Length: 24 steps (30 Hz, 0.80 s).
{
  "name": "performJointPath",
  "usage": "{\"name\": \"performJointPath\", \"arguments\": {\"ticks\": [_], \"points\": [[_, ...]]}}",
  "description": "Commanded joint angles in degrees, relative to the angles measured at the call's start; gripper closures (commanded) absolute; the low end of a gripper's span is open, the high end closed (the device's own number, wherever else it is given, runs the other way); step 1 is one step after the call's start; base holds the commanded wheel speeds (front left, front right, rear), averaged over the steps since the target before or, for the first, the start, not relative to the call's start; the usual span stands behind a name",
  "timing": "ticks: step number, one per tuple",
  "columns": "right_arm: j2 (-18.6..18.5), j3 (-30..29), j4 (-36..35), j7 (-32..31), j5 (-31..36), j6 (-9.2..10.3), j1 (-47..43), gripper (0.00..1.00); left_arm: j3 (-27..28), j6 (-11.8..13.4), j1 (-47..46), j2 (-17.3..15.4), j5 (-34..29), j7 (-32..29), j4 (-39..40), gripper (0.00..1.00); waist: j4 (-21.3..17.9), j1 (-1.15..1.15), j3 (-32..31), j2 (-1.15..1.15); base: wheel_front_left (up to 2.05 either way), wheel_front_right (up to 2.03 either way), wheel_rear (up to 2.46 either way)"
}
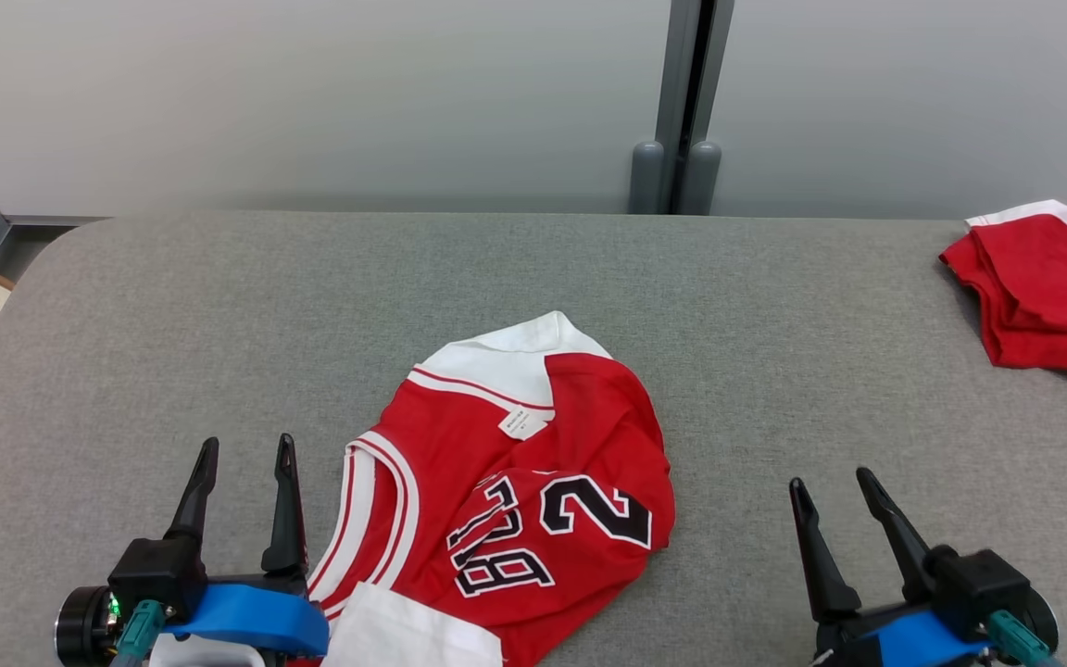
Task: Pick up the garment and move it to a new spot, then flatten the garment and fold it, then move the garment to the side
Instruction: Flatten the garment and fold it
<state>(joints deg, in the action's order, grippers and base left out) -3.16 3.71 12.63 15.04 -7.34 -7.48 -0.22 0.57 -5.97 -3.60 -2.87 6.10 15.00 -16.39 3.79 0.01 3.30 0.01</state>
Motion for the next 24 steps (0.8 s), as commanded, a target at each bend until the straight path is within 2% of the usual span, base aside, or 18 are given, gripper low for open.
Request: {"name": "performJointPath", "arguments": {"ticks": [1, 7, 13, 18, 24], "points": [[0.16, 0.32, 0.30, 0.18, 0.37, -0.03, 1.44, 0.00, -0.07, -0.18, -0.29, -0.04, -0.12, 0.26, -0.13, 0.00, 0.33, -0.01, 0.12, -0.01, 0.00, 0.00, 0.00], [0.21, 3.30, 2.59, 0.04, 0.56, -0.03, 6.68, 0.00, -0.60, -0.31, -0.92, -0.04, 0.24, 0.26, -0.36, 0.00, 1.56, -0.01, 0.60, -0.01, 0.00, 0.00, 0.00], [-0.04, 7.24, 8.50, -1.41, 1.37, -0.03, 14.69, 0.00, -1.60, -0.23, -1.69, -0.03, 0.69, 0.26, -0.45, 0.00, 3.31, -0.01, 1.68, -0.01, 0.00, 0.00, 0.00], [-0.87, 8.86, 16.47, -1.55, 1.53, -0.02, 20.49, 0.00, -3.09, 0.06, -3.29, -0.04, 1.42, 0.26, -0.52, 0.00, 5.37, -0.01, 2.89, -0.01, 0.00, 0.00, 0.00], [-1.54, 10.35, 29.46, -2.22, 1.51, -0.02, 25.32, 0.00, -4.51, 0.38, -4.57, -0.04, 2.13, 0.26, -0.65, 0.00, 7.36, -0.01, 4.14, -0.01, 0.00, 0.00, 0.00]]}}
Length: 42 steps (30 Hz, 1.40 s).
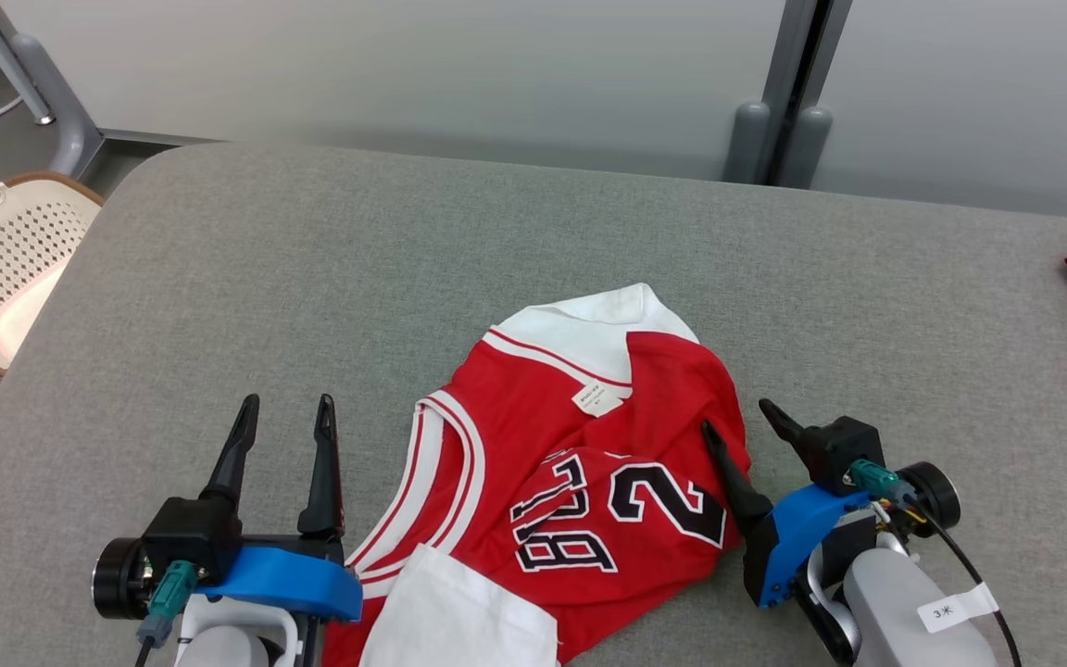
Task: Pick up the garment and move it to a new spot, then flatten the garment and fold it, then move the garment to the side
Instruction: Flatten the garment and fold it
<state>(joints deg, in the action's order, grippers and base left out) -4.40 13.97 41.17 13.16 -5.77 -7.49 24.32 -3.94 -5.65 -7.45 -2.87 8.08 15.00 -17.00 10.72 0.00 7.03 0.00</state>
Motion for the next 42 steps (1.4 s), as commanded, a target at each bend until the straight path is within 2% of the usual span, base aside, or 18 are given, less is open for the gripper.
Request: {"name": "performJointPath", "arguments": {"ticks": [1, 9, 10, 11, 12, 16, 22, 27, 33, 35, 36, 37, 42], "points": [[-0.33, 0.49, 3.15, -0.46, -0.02, -0.01, 1.44, 0.00, -0.26, 0.09, -0.80, -0.02, 0.31, 0.25, -0.10, 0.00, 0.70, 0.00, 0.58, 0.00, 0.00, 0.00, 0.00], [0.60, 4.37, 15.28, 0.29, -2.36, -0.01, 4.33, 0.00, -1.05, 0.57, -0.93, -0.03, 0.91, 0.26, -0.37, 0.00, 1.87, 0.00, 1.24, 0.00, 0.00, 0.00, 0.00], [0.76, 4.92, 16.36, 0.19, -2.88, -0.01, 4.41, 0.16, -1.04, 0.61, -0.90, -0.03, 0.95, 0.26, -0.39, 0.00, 1.88, 0.00, 1.25, 0.00, 0.00, 0.00, 0.00], [0.91, 5.58, 17.43, 0.05, -3.54, -0.01, 4.55, 0.53, -1.00, 0.69, -0.88, -0.03, 0.97, 0.26, -0.41, 0.00, 1.85, 0.00, 1.21, 0.00, 0.00, 0.00, 0.00], [1.03, 6.33, 18.31, -0.05, -4.31, -0.01, 4.71, 1.00, -0.96, 0.78, -0.80, -0.03, 0.92, 0.26, -0.46, 0.00, 1.78, 0.00, 1.13, 0.00, 0.00, 0.00, 0.00], [0.97, 8.19, 18.71, 1.00, -7.22, 0.03, 6.11, 1.00, -0.76, 1.05, -0.33, -0.03, 1.04, 0.26, -0.52, 0.00, 0.97, 0.00, 0.68, 0.00, 0.00, 0.00, 0.00], [-0.27, 9.42, 13.57, 2.05, -10.23, 0.00, 3.63, 1.00, -0.11, 1.21, 1.10, -0.03, 1.14, 0.26, -0.36, 0.00, -1.46, 0.00, -1.14, 0.00, 0.00, 0.00, 0.00], [-4.20, 9.66, 3.38, 2.08, -10.65, 0.00, -1.98, 1.00, 0.59, 1.37, 2.49, -0.03, 1.32, 0.25, -0.03, 0.00, -4.28, 0.00, -2.19, 0.00, 0.00, 0.00, 0.00], [-7.68, 4.70, -9.39, -0.27, -10.34, -0.01, -12.15, 1.00, 0.50, 1.74, 3.31, -0.03, 1.96, 0.26, 0.51, 0.00, -6.65, 0.00, -2.57, 0.00, 0.00, 0.00, 0.00], [-7.97, 2.33, -14.75, -2.83, -9.82, -0.01, -16.45, 1.00, 0.37, 1.81, 3.24, -0.04, 2.04, 0.26, 0.66, 0.00, -7.15, 0.00, -2.48, 0.00, 0.00, 0.00, 0.00], [-7.97, 2.33, -14.75, -2.83, -9.82, -0.01, -16.45, 1.00, 0.37, 1.81, 3.24, -0.04, 2.04, 0.26, 0.66, 0.00, -7.15, 0.00, -2.48, 0.00, 0.00, 0.00, 0.00], [-7.80, -0.33, -20.58, -6.01, -9.16, -0.01, -20.92, 1.00, 0.18, 1.90, 3.26, -0.04, 2.29, 0.25, 0.79, 0.00, -7.60, 0.00, -2.30, 0.00, 0.00, 0.00, 0.00], [-5.22, -5.96, -34.26, -14.74, -8.50, -0.01, -31.84, 1.00, 0.11, 1.95, 3.15, -0.04, 2.49, 0.26, 0.77, 0.00, -8.62, 0.00, -1.96, 0.00, 0.00, 0.00, 0.00]]}}
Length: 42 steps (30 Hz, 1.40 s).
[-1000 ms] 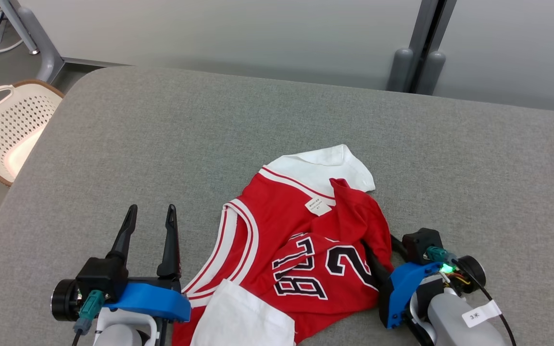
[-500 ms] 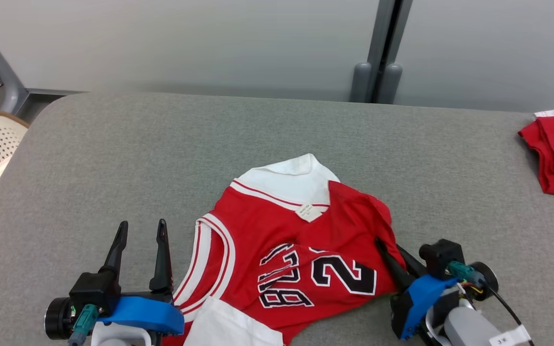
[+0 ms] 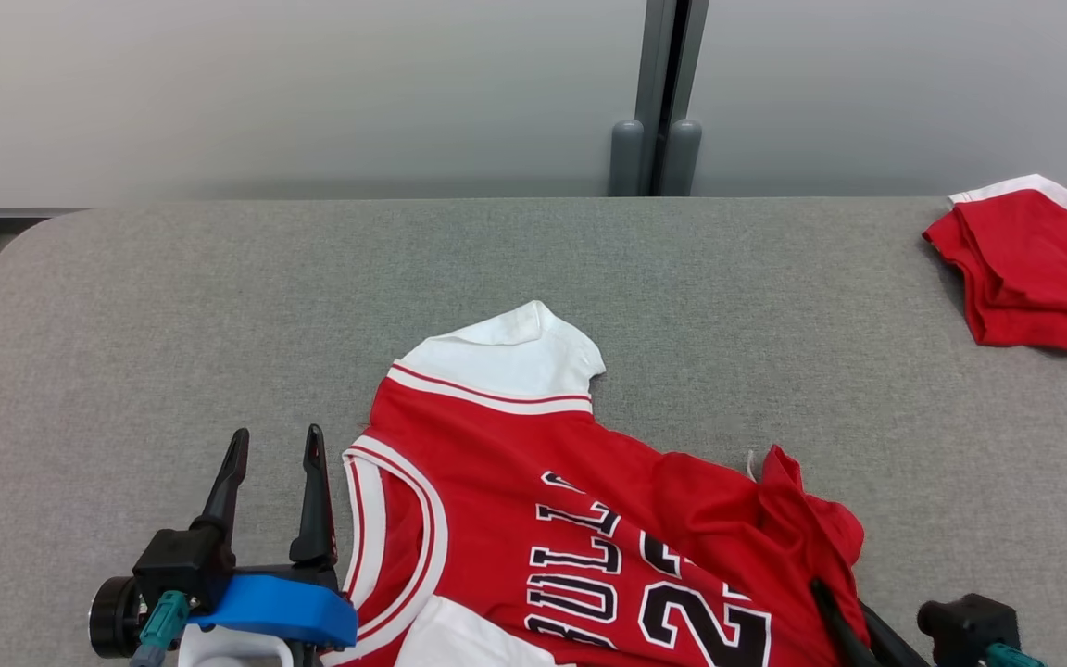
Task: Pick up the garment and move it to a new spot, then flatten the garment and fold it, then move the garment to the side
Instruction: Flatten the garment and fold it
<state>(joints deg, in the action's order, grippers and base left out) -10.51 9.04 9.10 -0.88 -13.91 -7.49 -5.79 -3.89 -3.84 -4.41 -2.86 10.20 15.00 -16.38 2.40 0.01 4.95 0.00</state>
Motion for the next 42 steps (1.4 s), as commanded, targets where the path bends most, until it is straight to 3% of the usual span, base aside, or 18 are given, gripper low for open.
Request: {"name": "performJointPath", "arguments": {"ticks": [1, 2, 3, 9, 18, 26, 42], "points": [[1.43, -2.27, -4.22, -1.69, -0.38, -0.01, -3.24, 0.74, 0.01, 0.17, 0.08, -0.05, 0.38, 0.26, 0.19, 0.00, -0.46, -0.01, 0.20, 0.00, 0.00, 0.00, 0.00], [1.24, -3.06, -5.77, -2.74, 0.70, -0.01, -4.79, 0.21, -0.04, 0.16, 0.02, -0.05, 0.39, 0.26, 0.18, 0.00, -0.56, -0.01, 0.27, 0.00, 0.00, 0.00, 0.00], [1.49, -3.76, -7.30, -3.26, 1.22, -0.01, -5.72, 0.00, -0.06, 0.15, -0.06, -0.05, 0.37, 0.26, 0.17, 0.00, -0.69, -0.01, 0.32, 0.00, 0.00, 0.00, 0.00], [2.36, -6.09, -12.55, -3.67, 3.38, -0.02, -6.29, 0.00, -0.05, -0.05, -0.46, -0.05, -0.06, 0.26, -0.03, 0.00, -1.02, -0.01, 0.26, 0.00, 0.00, 0.00, 0.00], [-0.82, -3.95, -13.96, -4.84, 4.55, -0.02, 4.45, 0.00, 0.24, -0.57, -0.97, -0.05, -0.93, 0.26, -0.31, 0.00, -0.77, -0.01, 0.41, 0.00, 0.00, 0.00, 0.00], [-3.47, -0.91, -6.20, -6.17, 5.12, -0.01, 12.44, 0.00, 0.27, -1.03, -1.50, -0.04, -1.17, 0.26, -0.49, 0.00, 0.50, -0.01, 0.77, 0.00, 0.00, 0.00, 0.00], [-5.49, 5.13, 17.43, -10.77, 3.33, -0.01, 19.94, 0.00, -0.66, -0.57, -2.85, -0.05, -0.20, 0.26, -0.45, 0.00, 2.70, -0.01, 2.93, 0.00, 0.00, 0.00, 0.00]]}}
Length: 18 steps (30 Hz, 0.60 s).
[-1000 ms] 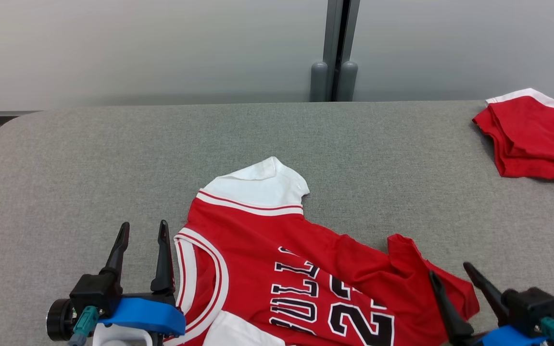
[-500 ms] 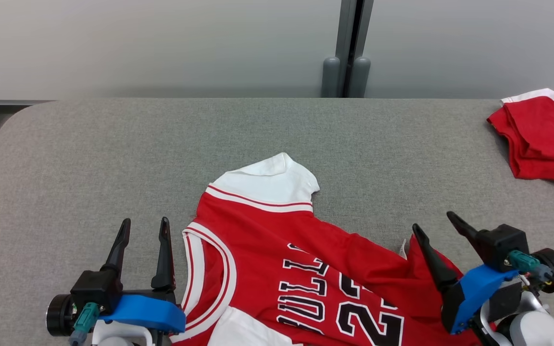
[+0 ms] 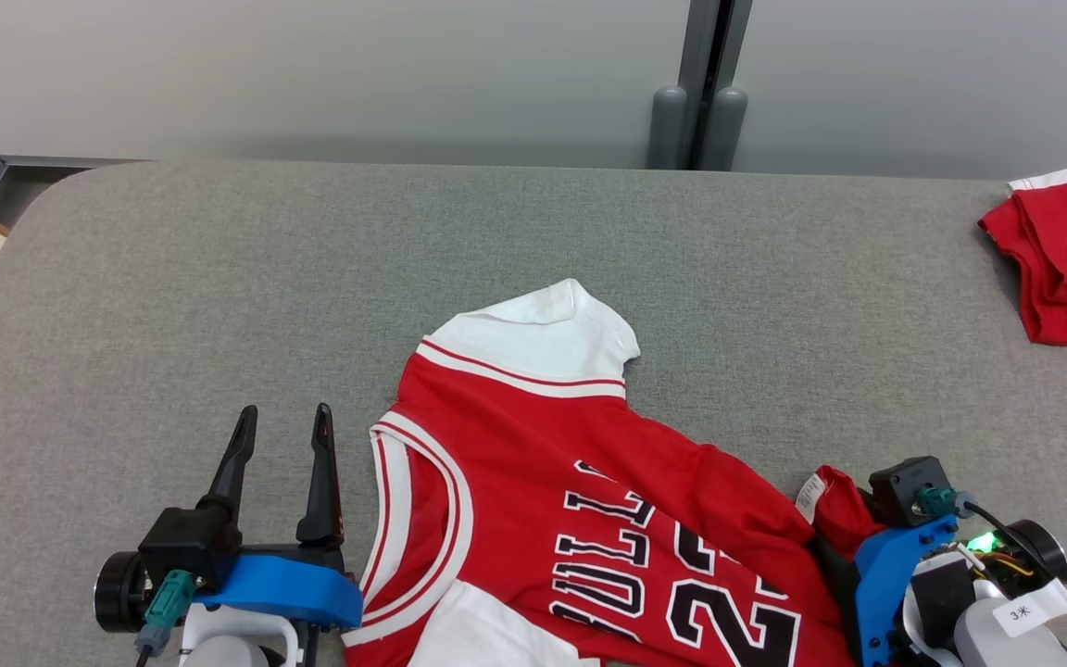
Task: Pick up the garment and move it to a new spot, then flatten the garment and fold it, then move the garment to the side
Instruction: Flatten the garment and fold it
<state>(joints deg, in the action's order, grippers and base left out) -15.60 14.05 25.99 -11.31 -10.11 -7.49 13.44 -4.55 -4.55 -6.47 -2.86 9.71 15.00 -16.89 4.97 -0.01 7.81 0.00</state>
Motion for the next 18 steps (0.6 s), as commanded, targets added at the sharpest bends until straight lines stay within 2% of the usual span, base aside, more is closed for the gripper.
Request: {"name": "performJointPath", "arguments": {"ticks": [1, 4, 5, 6, 7, 12, 18], "points": [[-0.48, 0.88, 1.64, -0.79, -0.74, -0.01, 1.11, 0.00, 0.05, 0.16, -0.73, -0.04, 0.28, 0.26, 0.02, 0.00, 0.23, 0.01, 0.08, 0.00, 0.00, 0.00, 0.00], [-0.65, 2.98, 3.73, -0.33, -1.81, -0.01, 1.73, 0.00, 0.33, 0.16, -0.55, -0.05, 0.26, 0.26, -0.10, 0.00, 0.42, 0.01, 0.12, 0.00, 0.00, 0.00, 0.00], [-0.56, 4.05, 4.22, -0.52, -2.50, -0.05, 1.77, 0.58, 0.36, 0.17, -0.47, -0.04, 0.29, 0.26, -0.11, 0.00, 0.43, 0.01, 0.09, 0.00, 0.00, 0.00, 0.00], [-0.47, 4.68, 4.60, -0.36, -3.40, -0.08, 1.94, 0.92, 0.38, 0.21, -0.36, -0.04, 0.34, 0.26, -0.10, 0.00, 0.42, 0.01, 0.08, 0.00, 0.00, 0.00, 0.00], [-0.57, 5.35, 4.83, -0.28, -4.15, -0.08, 2.13, 1.00, 0.34, 0.29, -0.27, -0.04, 0.38, 0.26, -0.09, 0.00, 0.40, 0.01, 0.06, 0.00, 0.00, 0.00, 0.00], [-1.71, 5.86, 3.52, 4.41, -5.75, -0.01, 5.43, 1.00, -0.05, 0.58, -0.34, -0.04, 0.83, 0.26, 0.07, 0.00, 0.26, 0.01, 0.19, 0.00, 0.00, 0.00, 0.00], [-2.19, 3.50, 2.51, 10.84, -6.60, -0.01, 12.06, 1.00, -0.35, 0.49, -1.55, -0.04, 0.88, 0.25, 0.71, 0.00, 0.52, 0.01, 1.77, 0.00, 0.00, 0.00, 0.00]]}}
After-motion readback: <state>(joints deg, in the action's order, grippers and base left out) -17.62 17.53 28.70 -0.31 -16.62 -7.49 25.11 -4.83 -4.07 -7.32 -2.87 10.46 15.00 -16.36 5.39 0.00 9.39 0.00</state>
